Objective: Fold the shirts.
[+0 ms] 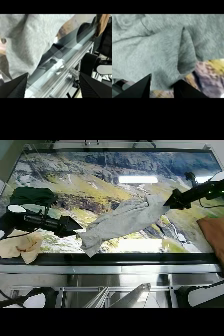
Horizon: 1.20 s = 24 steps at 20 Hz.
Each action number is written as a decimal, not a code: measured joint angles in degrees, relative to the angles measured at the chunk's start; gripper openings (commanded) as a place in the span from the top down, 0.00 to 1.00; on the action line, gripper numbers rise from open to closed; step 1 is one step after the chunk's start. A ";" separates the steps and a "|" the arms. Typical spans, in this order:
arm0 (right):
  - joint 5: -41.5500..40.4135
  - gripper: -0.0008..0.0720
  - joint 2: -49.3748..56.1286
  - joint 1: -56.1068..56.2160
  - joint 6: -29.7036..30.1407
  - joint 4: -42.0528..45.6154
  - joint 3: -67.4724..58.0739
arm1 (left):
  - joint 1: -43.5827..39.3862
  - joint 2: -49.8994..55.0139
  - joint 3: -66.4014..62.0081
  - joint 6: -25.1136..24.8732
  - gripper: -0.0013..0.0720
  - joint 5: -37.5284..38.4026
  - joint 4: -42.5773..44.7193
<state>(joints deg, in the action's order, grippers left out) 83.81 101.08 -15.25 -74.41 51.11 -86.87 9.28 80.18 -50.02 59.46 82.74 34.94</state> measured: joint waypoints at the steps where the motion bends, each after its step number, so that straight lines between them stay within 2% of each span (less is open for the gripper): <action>1: 1.79 0.55 -0.20 -1.36 -0.04 0.44 0.00 | 0.28 0.94 -1.73 0.59 0.03 0.11 0.00; 3: 4.85 0.55 -1.18 -4.09 -0.02 1.81 0.92 | 0.72 2.67 -5.07 1.57 0.03 0.02 0.52; 4: 5.68 0.51 -1.99 -5.40 0.04 2.49 2.19 | 0.74 3.50 -6.45 2.25 0.03 -0.46 1.33; 5: 6.14 0.30 -2.86 -6.38 0.33 2.97 3.80 | 0.66 4.31 -7.43 2.67 0.03 -0.98 2.14; 6: 6.23 0.26 -3.91 -7.15 0.59 3.13 6.03 | 0.37 5.29 -8.22 3.06 0.03 -1.40 2.84; 9: 4.44 0.26 -6.10 -7.69 2.21 2.47 13.86 | -1.81 8.57 -9.40 3.52 0.03 -2.21 3.76; 13: -1.77 0.28 -7.13 -3.43 7.87 -5.03 24.61 | -6.80 13.62 -9.92 3.93 0.04 -2.40 4.20; 14: -3.67 0.28 -7.23 -1.70 9.07 -7.02 26.45 | -8.13 14.75 -10.01 3.91 0.27 -2.43 4.26; 15: -6.14 0.32 -7.30 0.48 10.16 -8.72 28.00 | -9.20 15.63 -10.08 3.89 0.59 -2.43 4.24; 16: -8.39 0.48 -7.34 2.43 10.93 -10.16 28.94 | -10.14 16.44 -10.12 3.65 0.87 -2.49 4.24; 17: -10.99 0.55 -7.39 4.31 11.43 -11.56 29.59 | -10.84 16.98 -10.16 3.41 0.99 -2.73 4.24; 18: -13.86 0.62 -7.43 6.05 11.91 -13.07 30.10 | -11.39 17.40 -10.25 2.84 0.99 -3.02 4.17; 19: -16.48 0.91 -7.43 7.34 12.22 -14.64 30.40 | -11.74 17.68 -10.49 2.56 0.99 -3.32 4.09; 20: -18.75 0.97 -7.43 8.39 12.57 -16.37 30.53 | -11.98 17.88 -10.95 2.38 0.97 -3.52 4.09; 24: -21.55 0.97 -8.13 9.90 14.75 -21.07 29.07 | -12.41 17.35 -14.93 1.62 0.97 -2.29 2.73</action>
<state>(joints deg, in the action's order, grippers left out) 62.26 92.95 -5.34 -59.66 30.04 -57.80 -3.14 97.54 -64.95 61.08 80.44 37.67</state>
